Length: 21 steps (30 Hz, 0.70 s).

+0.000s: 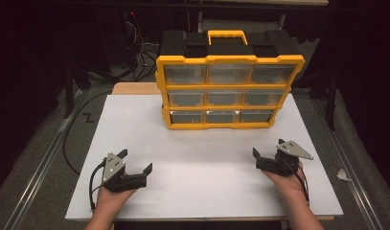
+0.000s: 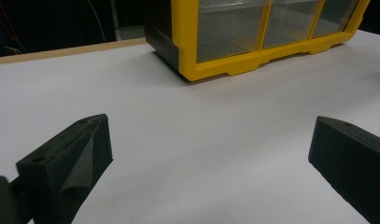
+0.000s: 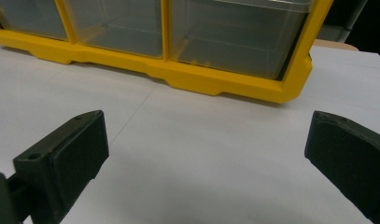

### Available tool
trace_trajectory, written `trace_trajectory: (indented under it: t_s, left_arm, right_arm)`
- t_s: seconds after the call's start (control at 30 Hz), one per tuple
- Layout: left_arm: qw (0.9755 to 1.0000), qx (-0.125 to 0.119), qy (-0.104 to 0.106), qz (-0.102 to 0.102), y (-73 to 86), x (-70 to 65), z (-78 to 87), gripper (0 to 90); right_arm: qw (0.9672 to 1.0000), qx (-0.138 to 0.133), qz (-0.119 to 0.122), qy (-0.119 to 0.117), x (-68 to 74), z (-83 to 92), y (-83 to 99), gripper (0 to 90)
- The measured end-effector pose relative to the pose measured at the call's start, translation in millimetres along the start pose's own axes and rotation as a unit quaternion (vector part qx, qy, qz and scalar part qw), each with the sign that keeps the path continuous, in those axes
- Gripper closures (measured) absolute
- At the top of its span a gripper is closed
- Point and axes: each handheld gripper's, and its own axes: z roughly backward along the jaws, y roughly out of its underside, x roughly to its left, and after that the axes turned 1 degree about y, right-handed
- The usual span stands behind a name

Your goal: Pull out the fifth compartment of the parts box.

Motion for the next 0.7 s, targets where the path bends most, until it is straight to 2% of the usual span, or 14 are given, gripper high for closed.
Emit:
trace_trajectory:
  t_s: [0.13,0.23,0.43,0.7]
  left_arm:
    - [1.0000,0.005,-0.006,-0.001,-0.3,0.1,-0.5,0.2]
    - [0.9999,0.010,-0.007,0.002,-0.1,1.3,-1.2,0.4]
    - [0.9999,0.010,-0.012,0.003,-0.7,1.5,0.4,0.2]
    - [0.9998,0.018,-0.011,0.003,-1.1,2.3,1.9,0.7]
  right_arm:
    - [1.0000,0.003,0.005,0.003,1.4,-13.5,-5.2,0.8]
    - [0.9997,0.003,0.017,0.015,3.2,-23.1,-9.3,1.1]
    - [0.9995,0.008,0.020,0.021,3.0,-36.7,-17.4,1.1]
    - [0.9988,0.007,0.037,0.031,1.9,-33.3,-19.6,0.9]
